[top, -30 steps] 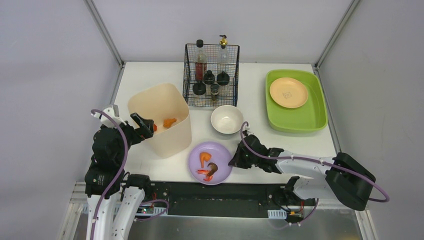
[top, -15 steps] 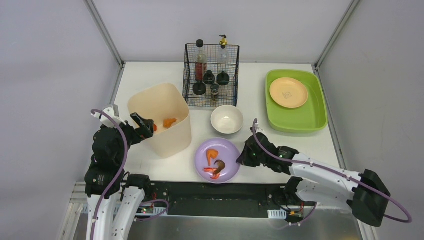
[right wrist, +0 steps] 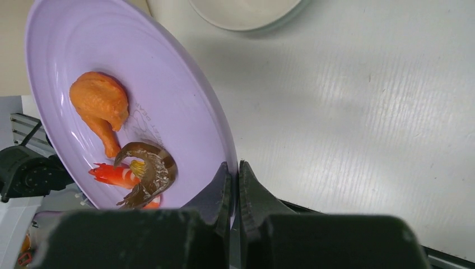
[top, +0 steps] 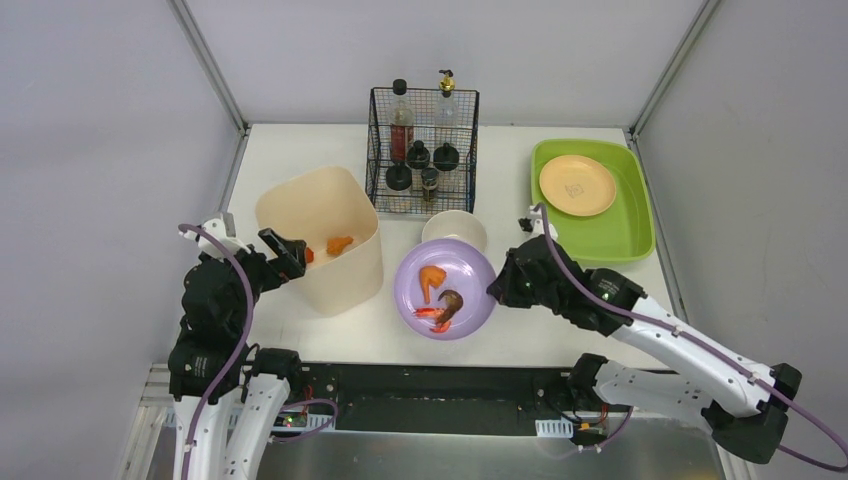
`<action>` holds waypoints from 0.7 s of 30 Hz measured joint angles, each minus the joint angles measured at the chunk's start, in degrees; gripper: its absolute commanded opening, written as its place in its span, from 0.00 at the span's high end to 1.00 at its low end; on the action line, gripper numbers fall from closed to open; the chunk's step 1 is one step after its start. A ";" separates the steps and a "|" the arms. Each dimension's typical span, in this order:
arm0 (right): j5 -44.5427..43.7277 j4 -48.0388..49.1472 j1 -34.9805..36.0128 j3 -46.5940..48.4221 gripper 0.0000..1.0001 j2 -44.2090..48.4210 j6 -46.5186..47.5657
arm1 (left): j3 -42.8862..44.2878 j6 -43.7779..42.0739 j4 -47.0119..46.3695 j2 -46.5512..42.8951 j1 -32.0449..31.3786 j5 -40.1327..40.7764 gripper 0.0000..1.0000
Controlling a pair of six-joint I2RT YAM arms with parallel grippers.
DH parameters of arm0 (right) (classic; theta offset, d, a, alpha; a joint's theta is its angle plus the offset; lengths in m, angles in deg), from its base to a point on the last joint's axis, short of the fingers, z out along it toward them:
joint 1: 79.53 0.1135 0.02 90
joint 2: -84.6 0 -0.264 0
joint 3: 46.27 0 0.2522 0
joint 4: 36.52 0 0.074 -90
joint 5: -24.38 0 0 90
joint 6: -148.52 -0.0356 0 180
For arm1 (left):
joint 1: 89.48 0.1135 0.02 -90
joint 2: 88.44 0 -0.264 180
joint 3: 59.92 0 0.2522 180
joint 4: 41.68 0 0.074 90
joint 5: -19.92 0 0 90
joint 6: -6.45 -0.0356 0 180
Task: Clear the kitchen counter
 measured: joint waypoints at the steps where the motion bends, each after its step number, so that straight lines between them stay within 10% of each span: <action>1: -0.61 -1.25 -0.04 2.08 1.00 -0.52 0.55 | 0.00 0.00 0.02 -0.17 0.00 0.00 0.02; 21: -1.11 -15.10 -6.91 48.43 1.00 -25.77 9.66 | 0.00 0.07 0.04 -3.91 0.00 0.68 0.04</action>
